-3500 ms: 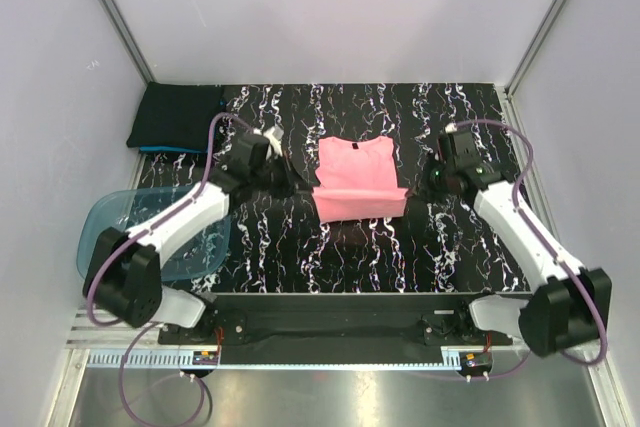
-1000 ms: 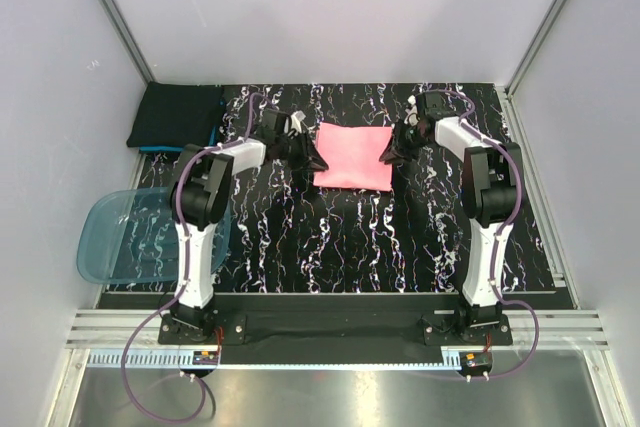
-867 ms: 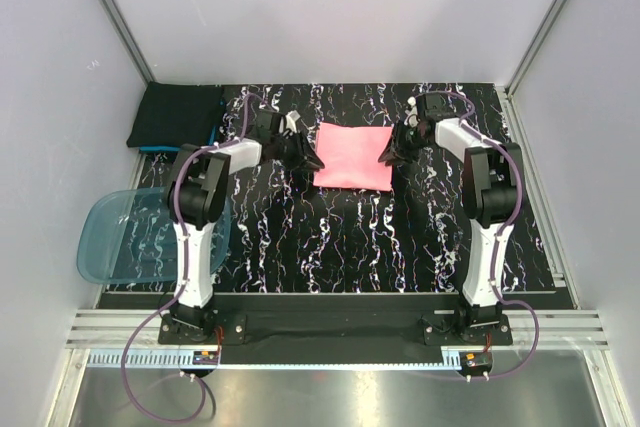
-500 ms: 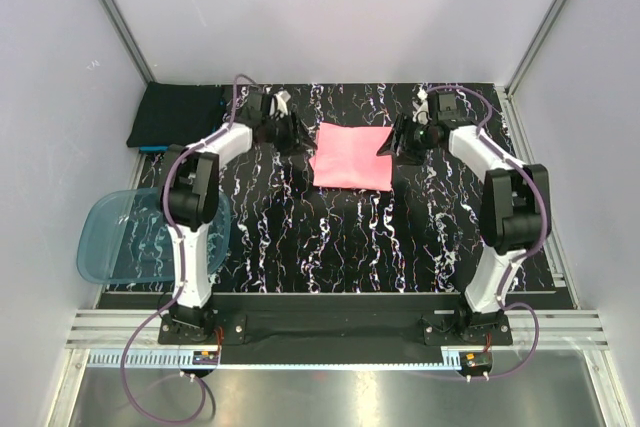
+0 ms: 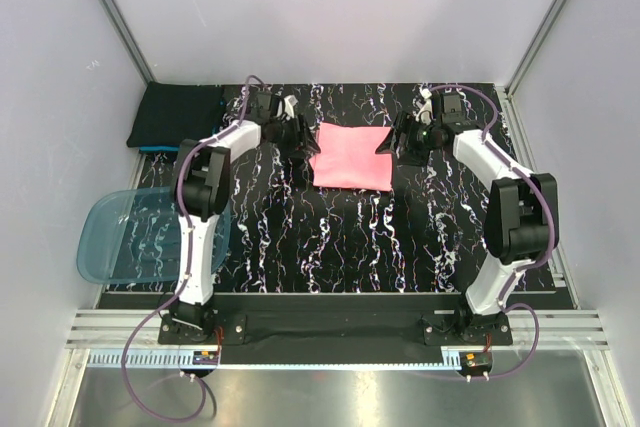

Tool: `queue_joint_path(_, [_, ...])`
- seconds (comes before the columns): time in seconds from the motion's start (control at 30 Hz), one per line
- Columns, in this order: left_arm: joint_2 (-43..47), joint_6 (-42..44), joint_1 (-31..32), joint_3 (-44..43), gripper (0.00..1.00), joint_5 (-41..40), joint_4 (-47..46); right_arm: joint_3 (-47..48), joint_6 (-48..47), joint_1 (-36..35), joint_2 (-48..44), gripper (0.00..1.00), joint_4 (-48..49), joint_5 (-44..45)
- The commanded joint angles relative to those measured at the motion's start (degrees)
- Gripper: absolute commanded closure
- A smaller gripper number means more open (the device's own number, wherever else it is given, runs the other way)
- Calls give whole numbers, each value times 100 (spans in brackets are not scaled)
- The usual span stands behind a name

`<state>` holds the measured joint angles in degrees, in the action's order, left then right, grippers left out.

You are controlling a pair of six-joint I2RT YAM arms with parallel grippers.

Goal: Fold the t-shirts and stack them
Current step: Neatly place the folded tshirt to the corner

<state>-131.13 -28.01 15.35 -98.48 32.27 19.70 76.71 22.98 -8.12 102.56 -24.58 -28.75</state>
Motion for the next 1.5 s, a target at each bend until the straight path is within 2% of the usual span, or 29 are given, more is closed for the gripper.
queue_joint_path(0.0, [-176, 103, 125, -224, 38, -187, -10, -42, 5, 21, -307, 18, 234, -131])
queue_joint_path(0.23, [-405, 32, 275, -453, 40, -423, 244, -86, 31, 21, -439, 17, 234, -87])
queue_joint_path(0.63, [-290, -520, 732, -462, 43, -1601, 1255, -165, 101, 21, -527, 18, 313, -183])
queue_joint_path(0.73, [-361, -653, 732, -444, 50, -1610, 1282, -226, 110, 21, -623, 17, 322, -192])
queue_joint_path(0.83, [-343, -732, 750, -357, 70, -1628, 1194, -261, 101, 12, -711, 17, 322, -192])
queue_joint_path(0.87, [-317, -758, 758, -348, 84, -1575, 1168, -270, 110, 21, -738, 17, 331, -192])
queue_joint_path(0.9, [-282, -776, 758, -365, 91, -1557, 1150, -270, 127, 21, -747, 17, 340, -201])
queue_joint_path(0.97, [-133, -768, 758, -409, 100, -1636, 1167, -279, 136, 21, -781, 17, 340, -227])
queue_joint_path(1.23, [26, -223, 557, -1444, 100, -2242, 2018, -349, 154, 21, -966, 16, 392, -210])
queue_joint_path(1.47, [272, 120, 293, -1648, 100, -2506, 2239, -455, 207, 39, -940, 16, 515, -174])
